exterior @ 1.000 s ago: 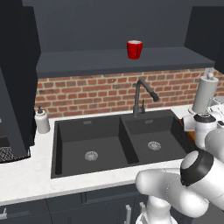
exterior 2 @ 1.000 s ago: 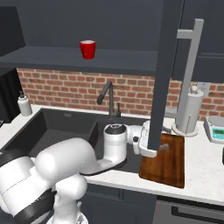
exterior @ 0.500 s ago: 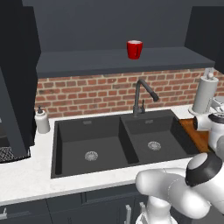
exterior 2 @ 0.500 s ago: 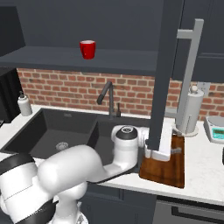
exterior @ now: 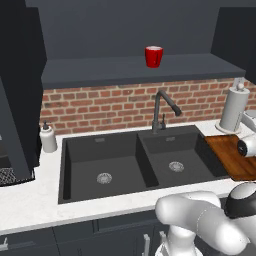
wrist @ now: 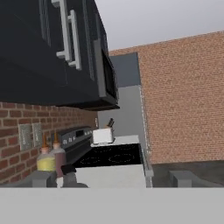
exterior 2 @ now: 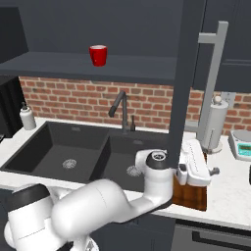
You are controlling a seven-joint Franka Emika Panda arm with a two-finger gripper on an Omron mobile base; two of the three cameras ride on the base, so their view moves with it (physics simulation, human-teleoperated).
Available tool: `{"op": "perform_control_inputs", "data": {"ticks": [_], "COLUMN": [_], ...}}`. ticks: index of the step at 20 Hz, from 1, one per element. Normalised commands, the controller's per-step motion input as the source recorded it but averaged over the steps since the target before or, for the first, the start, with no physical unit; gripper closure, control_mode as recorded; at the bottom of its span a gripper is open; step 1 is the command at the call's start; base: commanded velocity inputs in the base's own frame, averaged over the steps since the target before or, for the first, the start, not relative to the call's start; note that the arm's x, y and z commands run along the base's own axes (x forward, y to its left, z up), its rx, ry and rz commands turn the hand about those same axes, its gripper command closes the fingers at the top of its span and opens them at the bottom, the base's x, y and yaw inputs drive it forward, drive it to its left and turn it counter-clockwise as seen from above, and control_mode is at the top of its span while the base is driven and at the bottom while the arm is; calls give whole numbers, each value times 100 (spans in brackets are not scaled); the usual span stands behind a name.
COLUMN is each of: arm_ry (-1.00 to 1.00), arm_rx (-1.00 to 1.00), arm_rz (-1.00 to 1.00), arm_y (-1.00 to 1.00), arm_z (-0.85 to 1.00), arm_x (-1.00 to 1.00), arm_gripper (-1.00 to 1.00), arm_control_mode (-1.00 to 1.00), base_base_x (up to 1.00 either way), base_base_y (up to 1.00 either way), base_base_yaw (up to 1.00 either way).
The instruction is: Pick the kettle from the counter and place it on the tray. Then pick the mug from the cabinet and place it on the tray. Then close the cabinet doors.
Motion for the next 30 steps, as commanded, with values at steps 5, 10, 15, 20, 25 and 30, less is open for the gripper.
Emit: {"op": "perform_control_inputs", "data": {"ticks": [5,10,15,20,25,30], "arm_ry": [-3,0,-1,-3,-4,-1], "arm_rx": [4,8,5,5,5,2], "arm_rz": [21,15,10,7,6,3], "arm_y": [-20,-12,0,-4,-7,-6], "arm_z": [-2,0,-4,-1,0,0], "arm_x": [0,3,2,16,24,15], "arm_gripper": [-100,-100,-100,-100,-100,-100], "arm_control_mode": [-100,-100,-100,-100,-100,-100], "base_base_x": [0,0,0,0,0,0], "base_base_y": [0,0,0,0,0,0], "base_base_yaw": [0,0,0,0,0,0]}}
